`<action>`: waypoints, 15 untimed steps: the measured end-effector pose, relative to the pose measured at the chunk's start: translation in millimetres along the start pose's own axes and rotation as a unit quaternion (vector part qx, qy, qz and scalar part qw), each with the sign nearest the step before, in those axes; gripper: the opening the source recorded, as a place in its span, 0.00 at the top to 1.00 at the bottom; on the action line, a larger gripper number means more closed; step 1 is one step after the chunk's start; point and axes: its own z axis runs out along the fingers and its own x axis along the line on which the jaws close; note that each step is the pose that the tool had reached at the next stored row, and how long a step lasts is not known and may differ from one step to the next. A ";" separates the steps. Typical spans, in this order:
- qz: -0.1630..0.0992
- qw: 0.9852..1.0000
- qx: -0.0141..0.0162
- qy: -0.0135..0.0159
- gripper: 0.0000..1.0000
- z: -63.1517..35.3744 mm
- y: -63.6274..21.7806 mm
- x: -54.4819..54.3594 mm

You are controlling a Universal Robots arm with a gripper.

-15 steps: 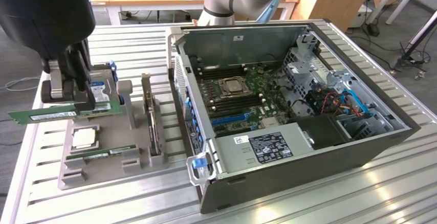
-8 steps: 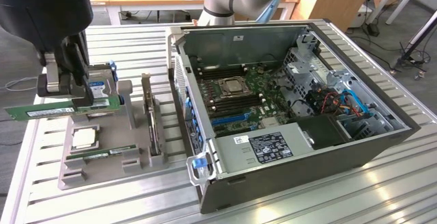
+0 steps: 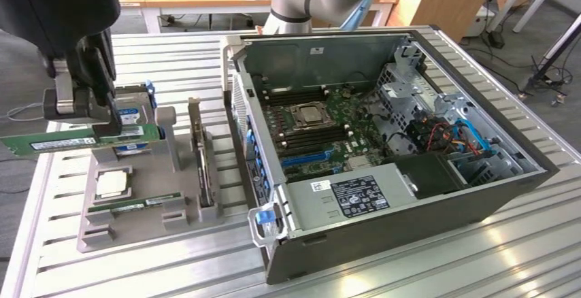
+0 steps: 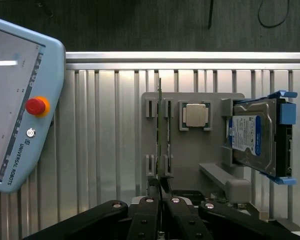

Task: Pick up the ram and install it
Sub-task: 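Pick up the ram and move it above insertion slot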

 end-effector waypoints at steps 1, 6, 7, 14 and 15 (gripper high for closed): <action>0.000 1.000 0.000 0.000 0.88 -1.0 0.1 0.0; 0.000 1.000 0.000 0.000 0.88 -6.3 0.3 -0.1; -0.001 1.000 0.000 0.000 0.88 -7.3 0.3 -0.1; -0.001 1.000 0.000 0.000 0.88 -15.5 0.7 -0.3; -0.002 1.000 0.000 0.000 0.88 -16.6 0.7 -0.3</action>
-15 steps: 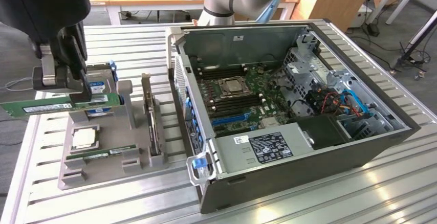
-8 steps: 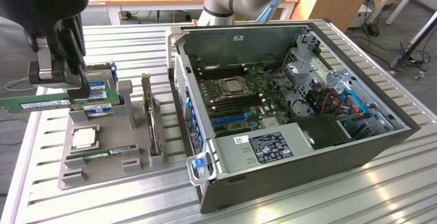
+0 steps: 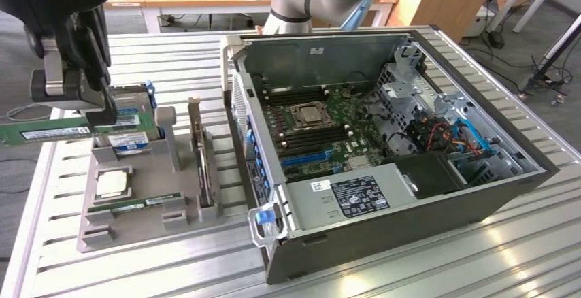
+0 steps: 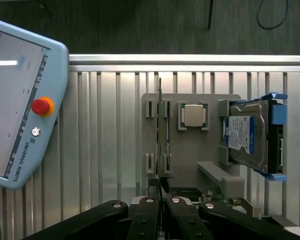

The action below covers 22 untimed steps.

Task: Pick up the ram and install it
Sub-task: 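Pick up the ram and move it above insertion slot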

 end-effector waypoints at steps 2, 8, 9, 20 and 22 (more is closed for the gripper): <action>0.000 1.000 0.000 0.000 0.88 -1.7 0.1 0.0; -0.001 1.000 0.000 0.000 0.88 -3.5 0.1 -0.1; -0.001 1.000 0.000 0.000 0.88 -3.5 0.1 -0.1; -0.001 1.000 0.000 0.000 0.88 -3.8 -5.2 -0.2; -0.001 1.000 0.000 0.000 0.88 -3.9 -8.3 -0.3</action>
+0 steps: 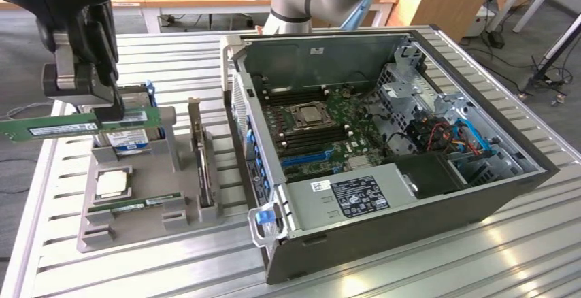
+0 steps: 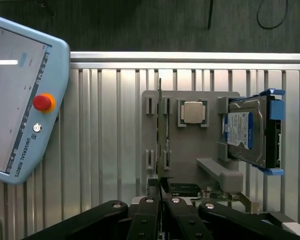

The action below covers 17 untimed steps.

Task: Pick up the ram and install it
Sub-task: 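Pick up the ram and move it above insertion slot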

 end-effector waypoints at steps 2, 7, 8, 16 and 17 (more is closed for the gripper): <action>0.000 1.000 0.000 0.000 0.88 -0.2 -3.3 -0.1; -0.001 1.000 0.000 0.000 0.88 -0.6 -12.2 -0.3; -0.001 1.000 0.000 0.000 0.88 -0.7 -14.0 -0.3; -0.002 1.000 0.000 0.000 0.88 -1.2 -27.2 -0.7; -0.002 1.000 0.000 0.000 0.88 -1.3 -28.9 -0.8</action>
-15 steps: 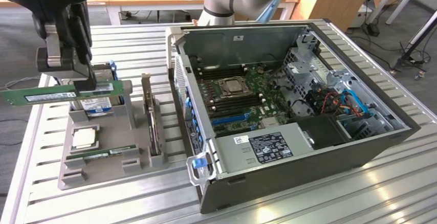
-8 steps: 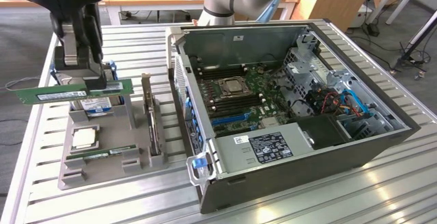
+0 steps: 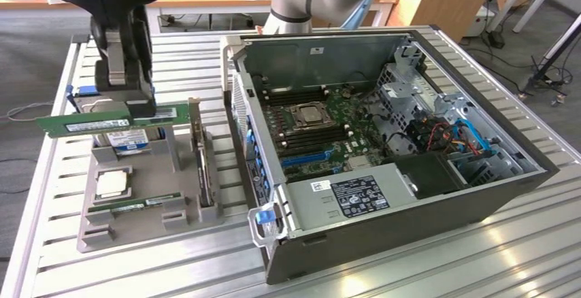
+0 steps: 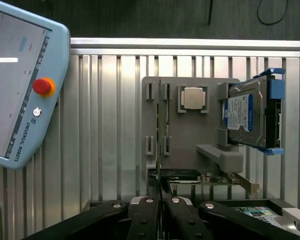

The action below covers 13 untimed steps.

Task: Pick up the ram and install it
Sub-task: 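Pick up the ram and move it above insertion slot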

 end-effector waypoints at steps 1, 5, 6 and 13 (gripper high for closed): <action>0.000 1.000 0.000 0.000 0.88 -0.1 -1.6 0.0; -0.001 1.000 0.000 0.000 0.88 -0.3 -8.4 -0.2; -0.001 1.000 0.000 0.000 0.88 -0.4 -10.1 -0.2; -0.001 1.000 0.000 0.000 0.88 -1.1 -23.9 -0.5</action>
